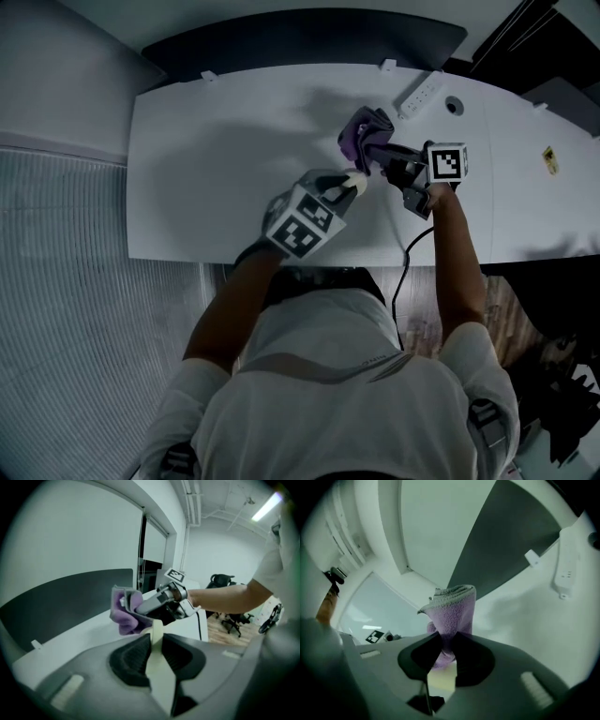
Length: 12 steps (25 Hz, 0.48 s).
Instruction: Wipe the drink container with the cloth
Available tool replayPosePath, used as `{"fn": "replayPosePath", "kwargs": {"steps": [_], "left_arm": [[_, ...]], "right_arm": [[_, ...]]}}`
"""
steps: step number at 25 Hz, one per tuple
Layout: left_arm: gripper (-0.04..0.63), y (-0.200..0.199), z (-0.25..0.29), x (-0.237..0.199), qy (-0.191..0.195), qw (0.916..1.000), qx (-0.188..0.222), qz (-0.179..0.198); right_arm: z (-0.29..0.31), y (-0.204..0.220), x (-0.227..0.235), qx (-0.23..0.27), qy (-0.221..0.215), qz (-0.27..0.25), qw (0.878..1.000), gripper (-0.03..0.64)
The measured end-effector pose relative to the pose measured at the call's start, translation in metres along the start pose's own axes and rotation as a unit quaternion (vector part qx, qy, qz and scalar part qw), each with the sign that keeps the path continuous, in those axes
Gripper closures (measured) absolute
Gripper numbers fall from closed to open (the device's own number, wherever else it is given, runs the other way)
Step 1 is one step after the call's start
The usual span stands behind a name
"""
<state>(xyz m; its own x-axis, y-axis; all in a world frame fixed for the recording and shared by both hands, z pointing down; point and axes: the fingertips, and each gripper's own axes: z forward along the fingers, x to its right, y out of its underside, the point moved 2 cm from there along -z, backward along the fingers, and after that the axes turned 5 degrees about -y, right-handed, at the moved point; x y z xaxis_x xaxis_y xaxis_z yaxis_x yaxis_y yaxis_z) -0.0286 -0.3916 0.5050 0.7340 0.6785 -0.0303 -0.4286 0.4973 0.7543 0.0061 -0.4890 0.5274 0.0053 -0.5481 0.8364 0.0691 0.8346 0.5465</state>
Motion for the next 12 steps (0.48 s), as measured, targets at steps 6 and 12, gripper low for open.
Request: {"fn": "replayPosePath", "kwargs": {"steps": [6,12], "left_arm": [[0.517,-0.003,0.001,0.004,-0.002,1.0,0.001,-0.003],[0.517,-0.002,0.001,0.003,-0.006,1.0,0.003,-0.006]], "right_arm": [[0.034,-0.009,-0.02,-0.108,-0.082,0.005,0.991,0.534],[0.047,0.011,-0.013,-0.207,-0.146,0.073,0.965,0.535]]}}
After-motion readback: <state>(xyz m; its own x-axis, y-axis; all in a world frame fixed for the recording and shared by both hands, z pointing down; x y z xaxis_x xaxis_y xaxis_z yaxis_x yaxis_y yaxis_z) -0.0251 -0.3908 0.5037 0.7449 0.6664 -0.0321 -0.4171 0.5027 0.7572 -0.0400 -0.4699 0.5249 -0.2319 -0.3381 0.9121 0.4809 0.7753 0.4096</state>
